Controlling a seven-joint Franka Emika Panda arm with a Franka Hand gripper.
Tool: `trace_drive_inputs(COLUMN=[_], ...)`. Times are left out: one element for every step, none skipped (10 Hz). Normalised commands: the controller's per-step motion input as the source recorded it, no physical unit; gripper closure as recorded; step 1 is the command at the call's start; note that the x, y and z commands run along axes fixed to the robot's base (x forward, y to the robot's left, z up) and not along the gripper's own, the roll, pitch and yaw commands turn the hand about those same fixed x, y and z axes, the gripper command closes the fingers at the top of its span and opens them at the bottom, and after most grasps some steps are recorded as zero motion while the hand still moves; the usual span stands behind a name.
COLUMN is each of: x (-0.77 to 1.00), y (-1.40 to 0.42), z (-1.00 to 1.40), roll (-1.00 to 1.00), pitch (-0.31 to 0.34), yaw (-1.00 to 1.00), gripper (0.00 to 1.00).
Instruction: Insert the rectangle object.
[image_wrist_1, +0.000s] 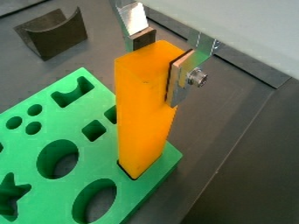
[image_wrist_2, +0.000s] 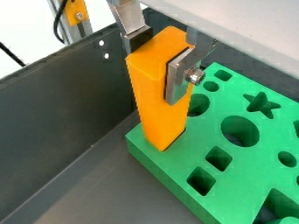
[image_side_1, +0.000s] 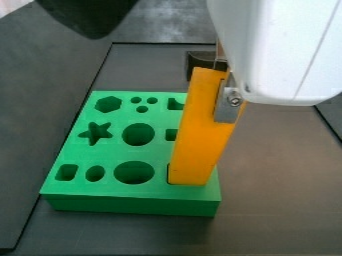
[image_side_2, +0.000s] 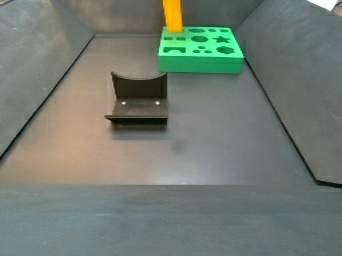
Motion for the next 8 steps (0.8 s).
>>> trace_drive_inputs(x=[-0.21,-0.32,-0.23,0.0,0.05,0.17,0.41,0.33], y=[0.0,-0.03,-0.14,-0.22,-0.27,-0.32,-0.38,-0.33], z=[-0.3,-0.36,-0.42,-0.53,-0.57,-0.66,-0.9,-1.0], roll=[0.01,0.12,0.19,0.15,0.15,0.16,0.06,0.08], pitch=[-0.179,-0.189,-0.156,-0.023,0.0,0.0,0.106,0.047], yaw=[-0.03,0.0,0.0,0.0,0.0,0.0,0.0,0.0], gripper=[1.0,1.0,1.0,1.0,1.0,1.0,1.0,1.0])
